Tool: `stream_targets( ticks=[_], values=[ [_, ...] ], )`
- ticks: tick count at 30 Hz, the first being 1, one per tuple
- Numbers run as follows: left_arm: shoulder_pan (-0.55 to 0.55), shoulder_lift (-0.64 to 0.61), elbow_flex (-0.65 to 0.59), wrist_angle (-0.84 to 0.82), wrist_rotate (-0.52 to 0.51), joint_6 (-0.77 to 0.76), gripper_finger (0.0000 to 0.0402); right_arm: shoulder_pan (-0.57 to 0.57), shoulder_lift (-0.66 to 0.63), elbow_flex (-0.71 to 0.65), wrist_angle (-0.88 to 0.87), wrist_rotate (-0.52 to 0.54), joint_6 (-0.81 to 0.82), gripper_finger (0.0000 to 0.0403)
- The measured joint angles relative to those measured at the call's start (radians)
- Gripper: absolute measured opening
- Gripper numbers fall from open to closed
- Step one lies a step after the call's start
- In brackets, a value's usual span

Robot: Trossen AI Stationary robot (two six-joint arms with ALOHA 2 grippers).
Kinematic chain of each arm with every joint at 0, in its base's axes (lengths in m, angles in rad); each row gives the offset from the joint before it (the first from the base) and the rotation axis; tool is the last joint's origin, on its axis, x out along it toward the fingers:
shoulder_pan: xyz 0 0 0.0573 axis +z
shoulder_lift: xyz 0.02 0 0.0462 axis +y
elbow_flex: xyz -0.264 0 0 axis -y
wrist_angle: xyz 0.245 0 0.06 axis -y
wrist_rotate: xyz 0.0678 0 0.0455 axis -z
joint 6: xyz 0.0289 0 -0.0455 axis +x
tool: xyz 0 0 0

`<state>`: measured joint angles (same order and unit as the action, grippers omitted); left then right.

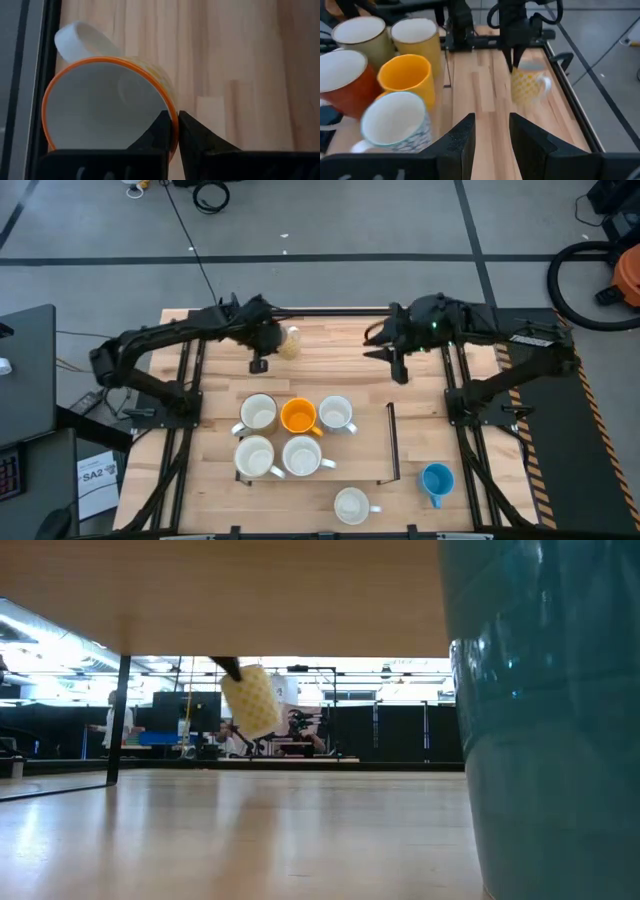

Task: Place coffee mugs
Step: Put the yellow patterned mug on the shelf

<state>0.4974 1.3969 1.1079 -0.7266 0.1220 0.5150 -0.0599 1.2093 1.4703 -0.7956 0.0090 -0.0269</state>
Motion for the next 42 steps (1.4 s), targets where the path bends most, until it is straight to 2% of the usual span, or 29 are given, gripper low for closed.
stream_targets(
  ticks=[6,17,22,28,42],
  values=[
    [-0.032,0.128,0.120,-0.003,0.084,0.053,0.0026,-0.193,-0.042,-0.161,0.174,-0.173,-0.055,0.0125],
    [-0.111,0.270,0.157,0.011,0.062,0.165,0.0028,-0.402,-0.003,-0.332,0.423,-0.328,-0.013,0.0125],
    [-0.136,0.320,0.157,0.020,0.013,0.234,0.0028,-0.441,0.039,-0.349,0.451,-0.347,0.002,0.0125],
    [-0.165,0.353,0.161,0.057,0.005,0.325,0.0029,-0.467,0.103,-0.349,0.478,-0.347,0.001,0.0125],
    [-0.177,0.360,0.158,0.141,0.005,0.328,0.0038,-0.490,0.193,-0.349,0.520,-0.366,0.000,0.0125]
  ],
)
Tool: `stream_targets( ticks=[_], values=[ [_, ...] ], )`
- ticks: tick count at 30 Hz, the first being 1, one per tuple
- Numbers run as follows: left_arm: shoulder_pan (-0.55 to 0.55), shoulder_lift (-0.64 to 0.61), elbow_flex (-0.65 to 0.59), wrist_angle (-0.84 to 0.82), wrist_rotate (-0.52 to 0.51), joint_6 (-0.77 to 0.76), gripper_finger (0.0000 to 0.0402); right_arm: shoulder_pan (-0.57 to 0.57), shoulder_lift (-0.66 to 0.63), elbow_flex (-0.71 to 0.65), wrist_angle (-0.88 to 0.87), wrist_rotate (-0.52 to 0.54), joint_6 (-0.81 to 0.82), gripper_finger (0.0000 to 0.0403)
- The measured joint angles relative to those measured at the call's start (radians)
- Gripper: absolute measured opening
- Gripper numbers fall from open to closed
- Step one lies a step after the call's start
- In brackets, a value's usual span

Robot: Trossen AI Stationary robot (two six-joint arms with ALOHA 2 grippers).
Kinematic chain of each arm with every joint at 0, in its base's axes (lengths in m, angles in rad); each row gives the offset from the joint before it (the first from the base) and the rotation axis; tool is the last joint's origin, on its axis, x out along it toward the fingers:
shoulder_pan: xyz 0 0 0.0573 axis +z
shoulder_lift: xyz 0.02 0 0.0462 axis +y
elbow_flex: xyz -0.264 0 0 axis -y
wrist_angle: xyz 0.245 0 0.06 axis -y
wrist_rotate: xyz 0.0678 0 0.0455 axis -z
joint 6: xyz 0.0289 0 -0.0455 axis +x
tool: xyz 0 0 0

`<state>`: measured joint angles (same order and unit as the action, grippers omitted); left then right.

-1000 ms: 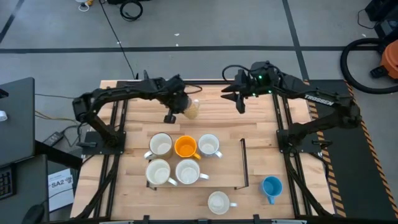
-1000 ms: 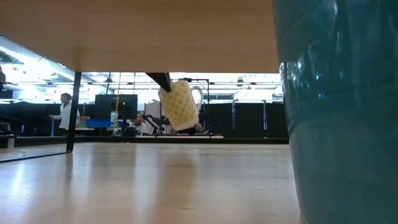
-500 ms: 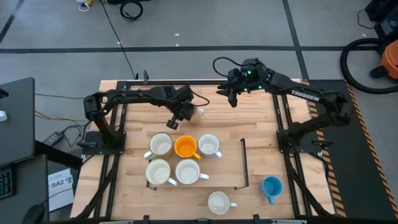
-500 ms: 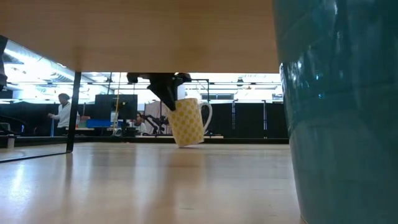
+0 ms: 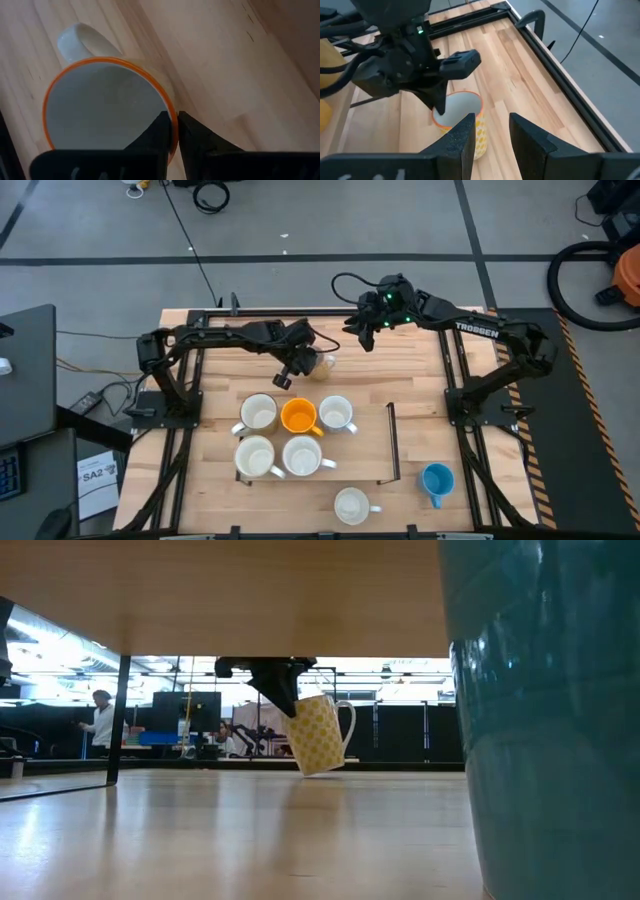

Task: Place coffee mugs
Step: Put the yellow patterned mug on the shelf

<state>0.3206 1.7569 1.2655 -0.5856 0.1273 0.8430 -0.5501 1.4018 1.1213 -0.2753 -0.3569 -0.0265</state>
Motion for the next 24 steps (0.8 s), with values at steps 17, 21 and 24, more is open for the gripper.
stream_targets(
  ticks=[17,21,24],
  values=[
    [-0.051,-0.001,0.000,0.102,-0.010,-0.023,0.0142,-0.001,0.004,0.000,0.014,-0.011,0.008,0.0125],
    [-0.077,-0.001,0.000,0.104,-0.125,-0.020,0.0160,-0.001,0.004,0.000,0.014,-0.006,0.008,0.0125],
    [-0.093,-0.004,0.000,0.103,-0.226,-0.017,0.0162,-0.001,0.004,0.000,0.013,-0.003,0.008,0.0125]
  ],
)
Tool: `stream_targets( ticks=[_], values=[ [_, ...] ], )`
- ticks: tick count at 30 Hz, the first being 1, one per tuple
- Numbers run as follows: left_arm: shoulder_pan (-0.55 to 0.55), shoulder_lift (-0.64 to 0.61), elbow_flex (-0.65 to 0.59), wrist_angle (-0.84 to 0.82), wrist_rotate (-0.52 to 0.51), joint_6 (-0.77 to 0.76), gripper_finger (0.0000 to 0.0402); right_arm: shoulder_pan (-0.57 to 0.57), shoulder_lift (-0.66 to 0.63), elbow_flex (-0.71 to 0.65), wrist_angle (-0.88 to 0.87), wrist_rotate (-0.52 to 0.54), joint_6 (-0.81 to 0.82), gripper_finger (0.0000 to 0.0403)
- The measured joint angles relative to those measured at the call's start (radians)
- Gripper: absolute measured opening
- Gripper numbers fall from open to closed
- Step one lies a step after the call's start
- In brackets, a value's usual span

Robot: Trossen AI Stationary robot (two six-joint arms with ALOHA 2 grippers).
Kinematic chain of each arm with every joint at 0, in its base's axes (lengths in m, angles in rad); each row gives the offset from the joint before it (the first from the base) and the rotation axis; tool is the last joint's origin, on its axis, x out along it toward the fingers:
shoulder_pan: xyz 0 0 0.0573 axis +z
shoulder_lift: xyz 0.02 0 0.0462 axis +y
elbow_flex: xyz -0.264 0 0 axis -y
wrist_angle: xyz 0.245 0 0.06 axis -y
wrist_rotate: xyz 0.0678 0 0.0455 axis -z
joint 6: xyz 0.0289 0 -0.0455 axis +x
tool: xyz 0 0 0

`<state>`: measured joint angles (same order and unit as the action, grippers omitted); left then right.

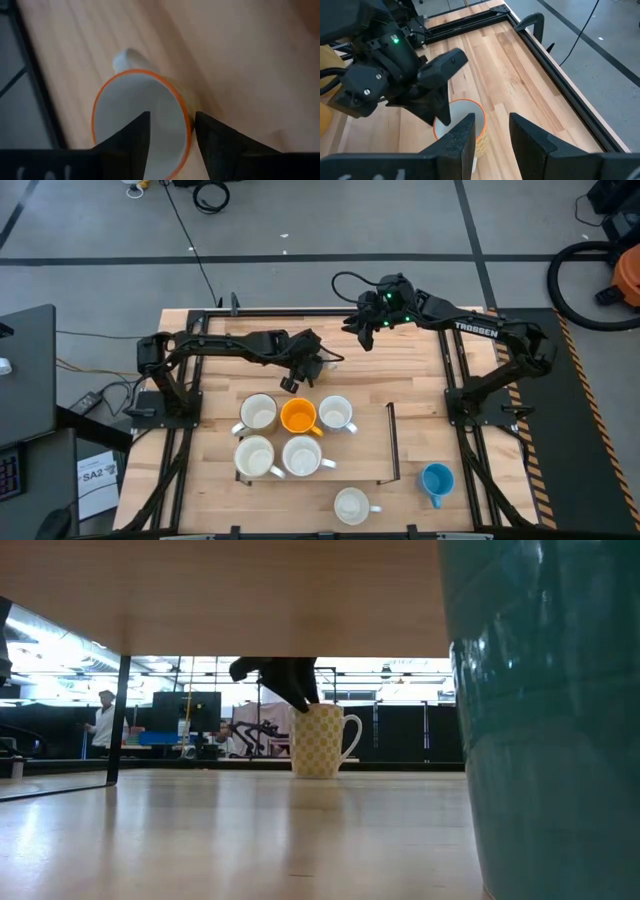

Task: Place coffee mugs
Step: Put the yellow patterned mug on the shelf

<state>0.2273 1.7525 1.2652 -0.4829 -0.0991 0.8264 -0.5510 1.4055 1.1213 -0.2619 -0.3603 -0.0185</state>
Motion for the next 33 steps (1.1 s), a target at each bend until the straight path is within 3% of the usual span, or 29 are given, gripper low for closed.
stream_targets(
  ticks=[15,25,29,33],
  values=[
    [0.008,-0.189,0.000,-0.058,-0.008,-0.119,0.0160,0.000,0.000,0.000,0.046,0.001,0.001,0.0125],
    [0.125,-0.413,0.001,-0.251,-0.008,-0.298,0.0160,0.002,0.000,0.000,0.124,0.051,0.067,0.0126],
    [0.186,-0.511,-0.008,-0.361,0.028,-0.360,0.0160,0.007,0.000,0.000,0.163,0.036,0.067,0.0143],
    [0.246,-0.638,-0.105,-0.342,0.109,-0.417,0.0160,0.024,0.000,0.000,0.226,0.045,0.082,0.0178]
  ],
)
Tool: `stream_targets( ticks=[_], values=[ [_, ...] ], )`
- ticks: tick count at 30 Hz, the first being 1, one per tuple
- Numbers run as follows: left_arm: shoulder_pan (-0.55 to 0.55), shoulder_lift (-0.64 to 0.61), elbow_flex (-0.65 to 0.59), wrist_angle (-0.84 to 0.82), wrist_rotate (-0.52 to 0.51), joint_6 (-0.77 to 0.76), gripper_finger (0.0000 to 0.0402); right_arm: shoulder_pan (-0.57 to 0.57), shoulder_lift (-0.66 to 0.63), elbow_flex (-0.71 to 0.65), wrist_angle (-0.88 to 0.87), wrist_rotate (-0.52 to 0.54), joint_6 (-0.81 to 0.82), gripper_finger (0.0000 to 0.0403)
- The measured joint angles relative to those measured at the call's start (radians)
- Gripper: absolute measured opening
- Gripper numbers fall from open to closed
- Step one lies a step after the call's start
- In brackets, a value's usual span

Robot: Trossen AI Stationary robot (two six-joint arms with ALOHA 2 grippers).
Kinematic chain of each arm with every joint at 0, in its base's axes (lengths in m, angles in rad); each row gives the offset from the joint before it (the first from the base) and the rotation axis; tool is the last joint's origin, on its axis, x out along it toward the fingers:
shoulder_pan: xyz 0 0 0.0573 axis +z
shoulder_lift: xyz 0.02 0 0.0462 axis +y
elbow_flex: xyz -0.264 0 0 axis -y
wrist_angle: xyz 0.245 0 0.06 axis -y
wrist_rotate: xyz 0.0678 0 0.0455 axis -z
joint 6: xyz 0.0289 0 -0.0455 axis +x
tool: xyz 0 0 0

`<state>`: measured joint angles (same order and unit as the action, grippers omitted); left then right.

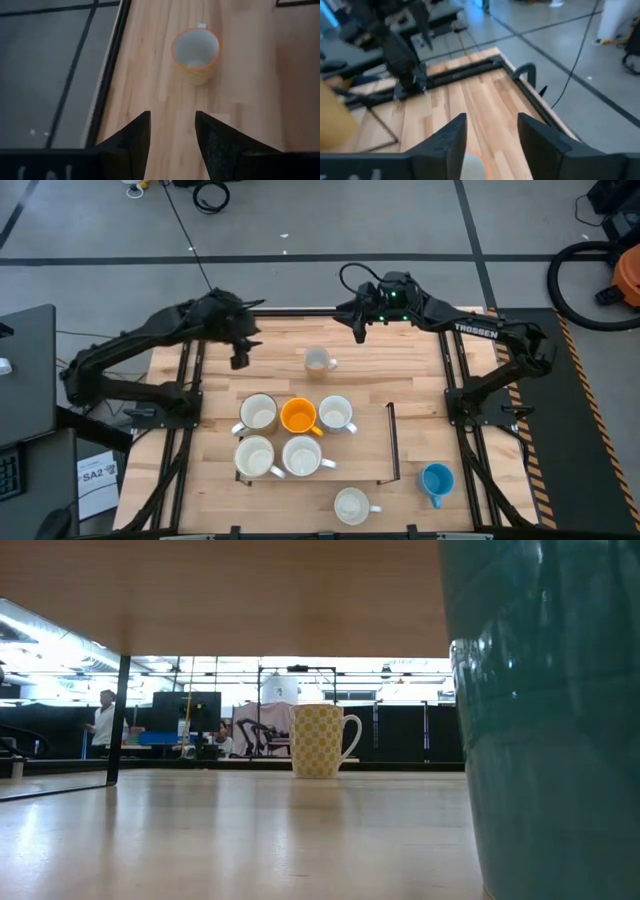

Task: Place coffee mugs
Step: Put the yellow patterned mug on the shelf

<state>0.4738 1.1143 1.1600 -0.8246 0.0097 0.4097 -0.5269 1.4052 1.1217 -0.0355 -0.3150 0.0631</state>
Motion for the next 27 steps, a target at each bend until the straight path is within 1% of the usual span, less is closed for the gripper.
stream_targets(
  ticks=[3,5,8,11,15,19,23,27],
  values=[
    [0.032,-0.096,-0.113,0.054,0.010,-0.054,0.0160,0.013,-0.001,0.000,0.022,0.057,0.030,0.0202],
    [0.044,-0.156,-0.189,0.095,0.011,-0.093,0.0160,0.017,-0.001,0.000,0.016,0.067,0.050,0.0212],
    [0.047,-0.224,-0.284,0.172,0.010,-0.142,0.0160,0.023,0.006,0.000,0.022,0.067,0.061,0.0219],
    [0.046,-0.264,-0.349,0.224,0.012,-0.178,0.0160,0.034,0.038,0.001,0.025,0.068,0.061,0.0219],
    [0.046,-0.281,-0.369,0.238,0.010,-0.201,0.0160,0.050,0.119,0.007,0.061,0.057,0.065,0.0218],
    [0.045,-0.279,-0.369,0.251,0.010,-0.216,0.0160,0.063,0.214,0.050,0.057,0.054,0.061,0.0218],
    [0.045,-0.279,-0.369,0.257,0.010,-0.215,0.0160,0.079,0.297,0.093,0.055,0.051,0.017,0.0218],
    [0.045,-0.279,-0.369,0.256,0.011,-0.215,0.0160,0.089,0.350,0.123,0.011,0.052,-0.019,0.0218]
  ],
)
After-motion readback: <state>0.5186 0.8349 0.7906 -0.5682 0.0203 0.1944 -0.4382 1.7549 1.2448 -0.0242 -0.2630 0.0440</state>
